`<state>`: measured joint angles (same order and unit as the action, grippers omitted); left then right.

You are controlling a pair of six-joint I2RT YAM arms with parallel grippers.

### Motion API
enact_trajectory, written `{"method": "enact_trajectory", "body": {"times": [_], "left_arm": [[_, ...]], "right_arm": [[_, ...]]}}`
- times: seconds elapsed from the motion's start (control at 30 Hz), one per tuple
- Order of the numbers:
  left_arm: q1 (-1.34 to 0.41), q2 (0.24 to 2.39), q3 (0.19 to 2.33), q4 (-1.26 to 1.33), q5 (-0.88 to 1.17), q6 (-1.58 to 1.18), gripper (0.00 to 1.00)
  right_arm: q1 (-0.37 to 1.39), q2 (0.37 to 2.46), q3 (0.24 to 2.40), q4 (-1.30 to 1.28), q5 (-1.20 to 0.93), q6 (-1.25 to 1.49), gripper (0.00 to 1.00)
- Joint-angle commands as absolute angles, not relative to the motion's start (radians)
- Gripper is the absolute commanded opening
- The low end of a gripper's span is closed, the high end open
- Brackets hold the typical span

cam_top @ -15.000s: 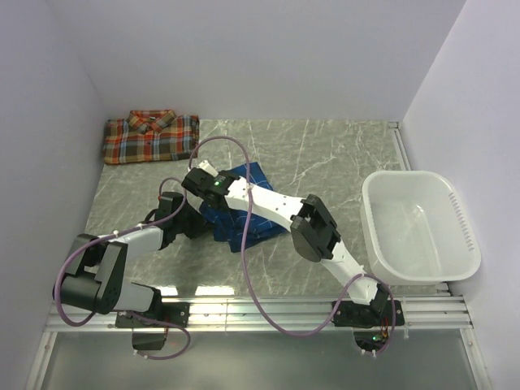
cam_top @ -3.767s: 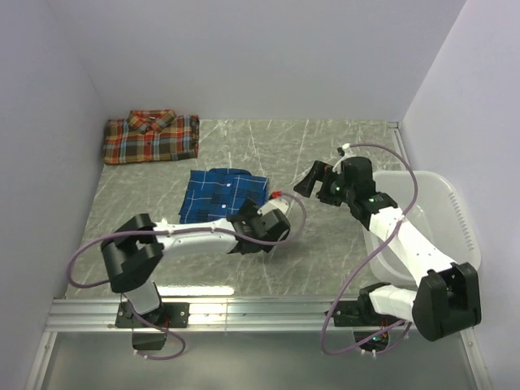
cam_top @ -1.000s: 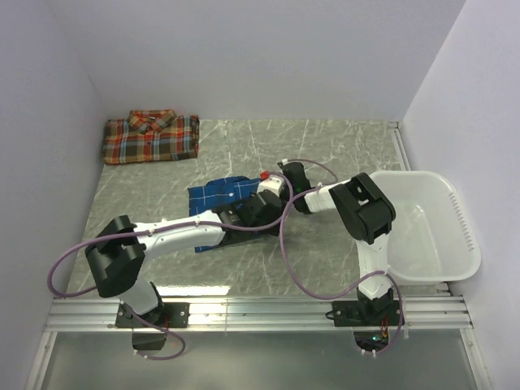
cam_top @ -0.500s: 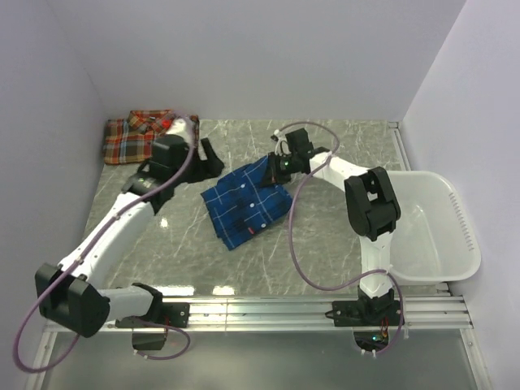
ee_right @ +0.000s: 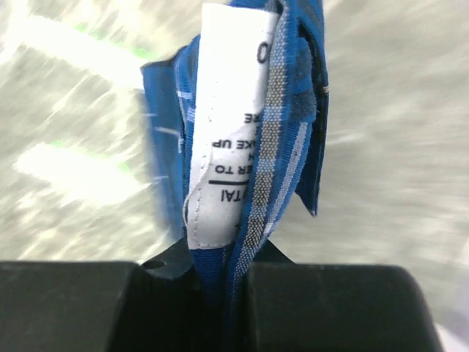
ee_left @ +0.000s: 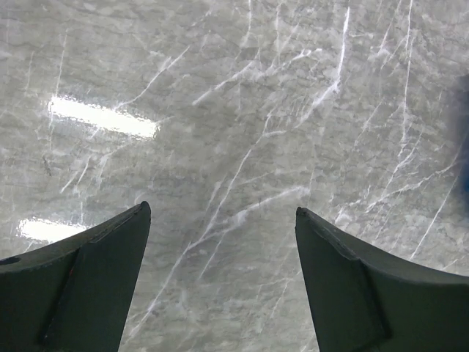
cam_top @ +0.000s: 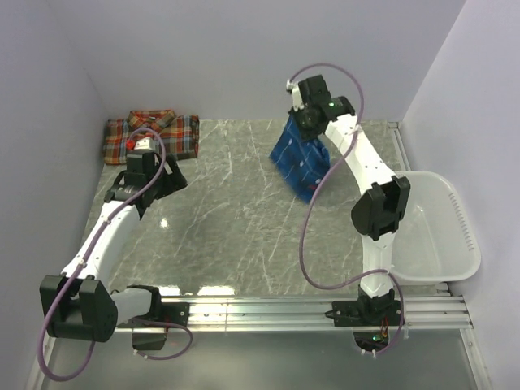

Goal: Fold and stack the long sleeve shirts
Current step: Fold the shirt

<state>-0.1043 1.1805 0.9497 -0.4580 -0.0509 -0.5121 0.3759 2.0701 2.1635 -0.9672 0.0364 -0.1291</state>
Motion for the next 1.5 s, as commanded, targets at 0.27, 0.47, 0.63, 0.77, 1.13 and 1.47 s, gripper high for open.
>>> {"method": "enact_trajectory", "body": {"times": [0.27,0.47,0.63,0.77,1.13,1.47], "left_arm": [[-0.045,1.129,0.937,-0.42,-0.015,-0.515,0.85],[-0.032,1.12,0.931,-0.419,-0.026,-0.52,0.85],[-0.018,1.105,0.933,-0.419,-0.04,-0.525,0.85],[-0.003,1.083,0.927,-0.417,-0.048,-0.534,0.85],[0.026,1.078,0.922,-0.408,-0.031,-0.54,0.84],[0.06,1.08,0.911,-0.39,0.05,-0.56,0.85]], "right_arm": [[0.632,1.917,2.019,-0.704,0.882,-0.604,0.0],[0.722,2.182,1.913,-0.696,1.084,-0.497,0.0],[0.906,2.305,1.842,-0.677,1.085,-0.414,0.0],[1.006,2.339,1.83,-0.686,1.04,-0.379,0.0],[1.137,2.441,1.924,-0.771,0.959,-0.272,0.23],[1.223,2.329,1.945,-0.818,0.744,-0.181,0.66]]}}
